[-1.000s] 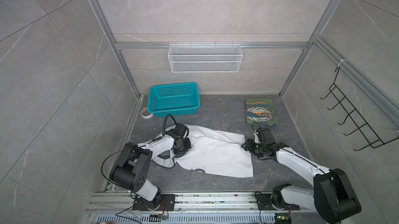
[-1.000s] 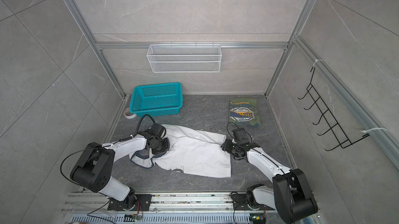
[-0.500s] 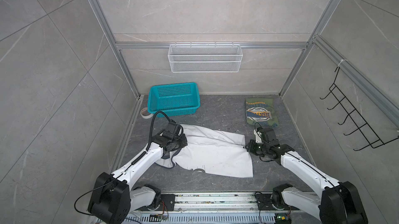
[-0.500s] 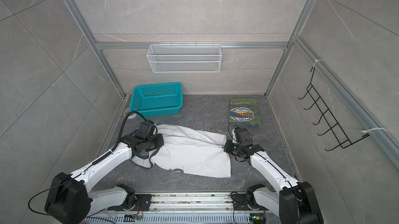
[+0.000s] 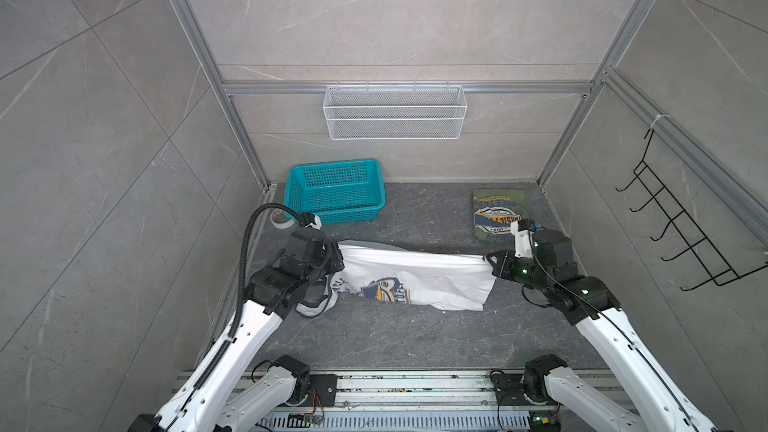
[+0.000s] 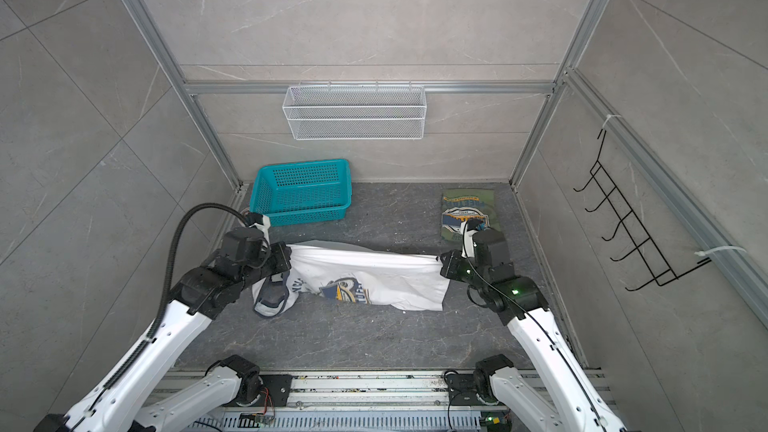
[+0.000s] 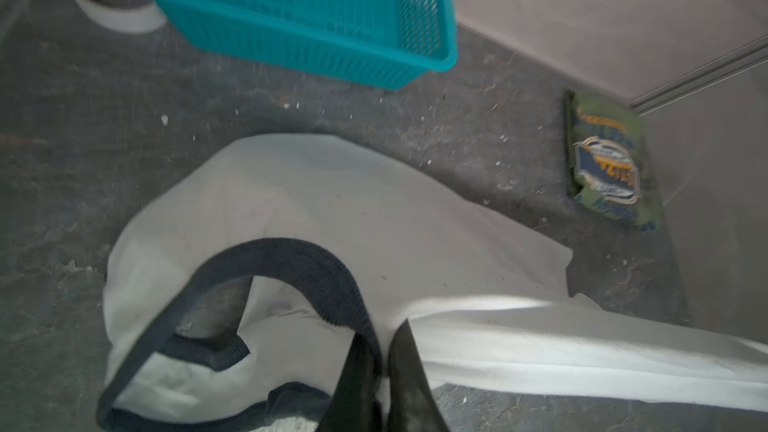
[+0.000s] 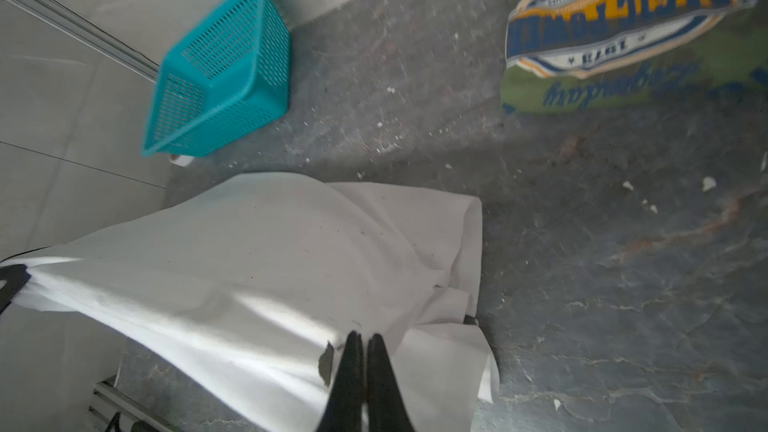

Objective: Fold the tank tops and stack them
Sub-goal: 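Lift the white tank top with both grippers and spread it apart, then swing the tank top away and lay it flat with both grippers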

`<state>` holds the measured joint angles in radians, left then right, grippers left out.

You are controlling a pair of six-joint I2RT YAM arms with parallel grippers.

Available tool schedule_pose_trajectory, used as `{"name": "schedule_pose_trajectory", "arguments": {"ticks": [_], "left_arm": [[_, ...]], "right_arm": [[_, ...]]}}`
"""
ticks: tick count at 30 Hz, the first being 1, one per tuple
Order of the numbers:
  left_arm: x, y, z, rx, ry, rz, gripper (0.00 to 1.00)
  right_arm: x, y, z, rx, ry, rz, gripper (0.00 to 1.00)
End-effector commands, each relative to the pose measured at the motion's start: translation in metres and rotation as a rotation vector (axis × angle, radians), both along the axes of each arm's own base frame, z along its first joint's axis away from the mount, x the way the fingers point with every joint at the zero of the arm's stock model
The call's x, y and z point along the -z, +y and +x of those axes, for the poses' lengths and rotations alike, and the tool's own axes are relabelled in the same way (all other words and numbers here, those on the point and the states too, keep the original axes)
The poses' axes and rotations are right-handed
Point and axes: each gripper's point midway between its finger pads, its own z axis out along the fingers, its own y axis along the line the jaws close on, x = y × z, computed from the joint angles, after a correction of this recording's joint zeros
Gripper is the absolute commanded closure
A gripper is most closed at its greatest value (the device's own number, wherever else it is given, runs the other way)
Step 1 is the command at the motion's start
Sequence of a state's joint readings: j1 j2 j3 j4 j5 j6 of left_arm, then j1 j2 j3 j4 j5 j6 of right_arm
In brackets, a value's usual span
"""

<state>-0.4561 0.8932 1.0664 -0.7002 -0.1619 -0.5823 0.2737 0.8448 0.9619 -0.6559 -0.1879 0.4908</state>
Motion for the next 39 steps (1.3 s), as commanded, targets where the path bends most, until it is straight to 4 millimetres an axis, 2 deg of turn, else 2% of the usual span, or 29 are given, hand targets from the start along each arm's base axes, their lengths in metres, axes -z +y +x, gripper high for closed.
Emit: {"name": "schedule_pose_trajectory", "arguments": {"ticks": [1,5,8,14,15,17,22,24,26,29,33,36,39], "left_arm": [[-0.073,0.029,-0.013,-0.059,-0.199,0.044,1.00],[-0.139,0.037,-0.033,-0.037,-0.353,0.017,1.00],[-0.176,0.038,-0.041,-0.017,-0.422,0.006,1.00],[-0.222,0.036,-0.049,0.016,-0.503,-0.021,1.00],[-0.225,0.038,-0.049,0.002,-0.514,-0.029,1.00],[-0.218,0.036,-0.040,-0.007,-0.506,-0.015,1.00],[-0.163,0.022,0.018,-0.027,-0.295,0.171,1.00],[-0.151,0.023,0.039,-0.059,-0.239,0.213,1.00],[-0.148,0.025,0.056,-0.087,-0.201,0.204,1.00],[-0.161,0.020,0.081,-0.079,-0.212,0.157,1.00],[-0.205,0.014,0.101,-0.037,-0.275,0.090,1.00],[-0.240,0.005,0.098,0.022,-0.354,0.058,1.00],[-0.252,-0.002,0.084,0.076,-0.381,0.025,1.00]], "right_arm": [[-0.048,-0.014,-0.018,0.012,-0.085,-0.047,0.99],[-0.116,-0.014,-0.033,-0.016,-0.226,-0.021,1.00],[-0.157,-0.015,-0.040,-0.022,-0.307,-0.003,1.00],[-0.219,-0.019,-0.055,-0.019,-0.440,0.035,1.00],[-0.224,-0.020,-0.055,-0.010,-0.458,0.041,1.00],[-0.220,-0.020,-0.048,-0.001,-0.444,0.035,1.00],[-0.192,-0.014,-0.008,0.022,-0.362,-0.002,1.00],[-0.192,-0.016,0.009,0.056,-0.355,-0.026,1.00],[-0.197,-0.021,0.028,0.102,-0.352,-0.058,1.00],[-0.214,-0.023,0.054,0.150,-0.377,-0.082,1.00],[-0.239,-0.022,0.083,0.176,-0.412,-0.094,1.00],[-0.264,-0.021,0.084,0.174,-0.469,-0.079,1.00],[-0.277,-0.020,0.074,0.158,-0.503,-0.068,1.00]]}}
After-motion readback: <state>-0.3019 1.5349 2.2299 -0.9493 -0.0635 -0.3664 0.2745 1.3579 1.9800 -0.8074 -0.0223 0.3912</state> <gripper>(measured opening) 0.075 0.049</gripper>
